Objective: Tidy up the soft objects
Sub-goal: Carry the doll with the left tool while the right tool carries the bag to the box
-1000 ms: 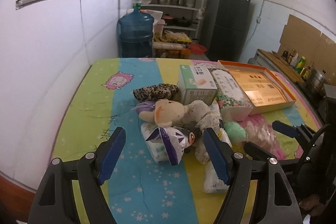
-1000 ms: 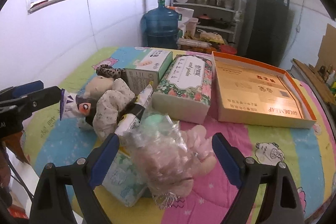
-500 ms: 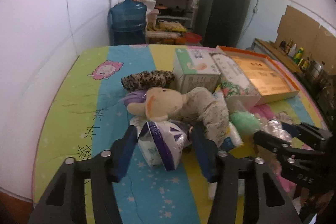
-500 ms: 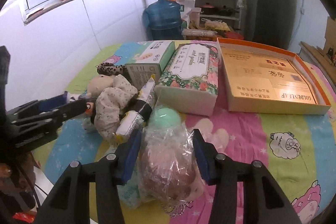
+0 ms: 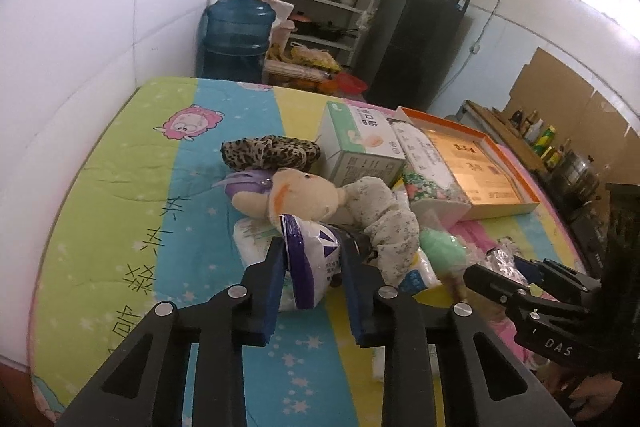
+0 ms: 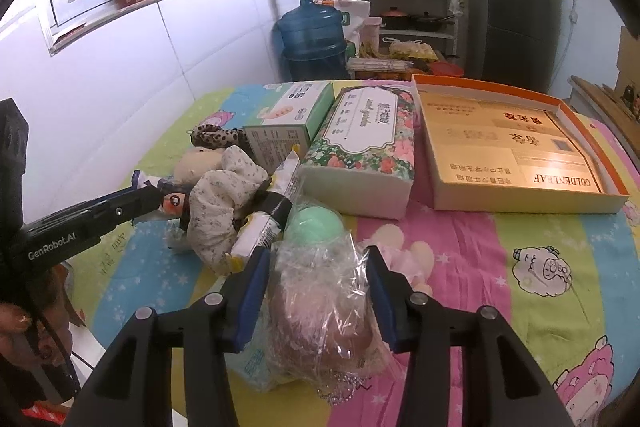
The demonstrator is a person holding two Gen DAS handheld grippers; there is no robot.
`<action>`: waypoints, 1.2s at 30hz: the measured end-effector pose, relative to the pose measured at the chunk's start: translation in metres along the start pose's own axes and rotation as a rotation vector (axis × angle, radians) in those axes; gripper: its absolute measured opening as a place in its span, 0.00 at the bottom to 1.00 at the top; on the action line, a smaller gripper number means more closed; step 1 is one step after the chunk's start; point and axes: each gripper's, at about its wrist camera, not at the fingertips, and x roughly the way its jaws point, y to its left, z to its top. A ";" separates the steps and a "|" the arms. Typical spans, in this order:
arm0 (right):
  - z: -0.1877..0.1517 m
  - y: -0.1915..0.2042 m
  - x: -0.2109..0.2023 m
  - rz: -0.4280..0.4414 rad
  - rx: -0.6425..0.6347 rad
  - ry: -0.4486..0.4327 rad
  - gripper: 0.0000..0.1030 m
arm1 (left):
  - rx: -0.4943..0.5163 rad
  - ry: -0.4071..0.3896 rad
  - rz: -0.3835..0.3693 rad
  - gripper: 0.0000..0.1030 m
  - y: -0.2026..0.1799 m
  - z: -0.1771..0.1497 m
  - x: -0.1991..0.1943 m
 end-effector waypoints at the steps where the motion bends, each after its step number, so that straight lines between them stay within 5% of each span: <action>1: 0.000 0.000 -0.001 0.000 0.002 0.000 0.47 | -0.002 -0.005 -0.004 0.25 -0.001 0.000 -0.002; 25: 0.017 -0.006 -0.049 -0.016 0.039 -0.114 0.46 | 0.056 -0.176 -0.049 0.20 -0.028 0.033 -0.072; 36: 0.023 -0.018 -0.079 -0.064 0.065 -0.175 0.46 | 0.124 -0.208 -0.130 0.20 -0.065 0.054 -0.086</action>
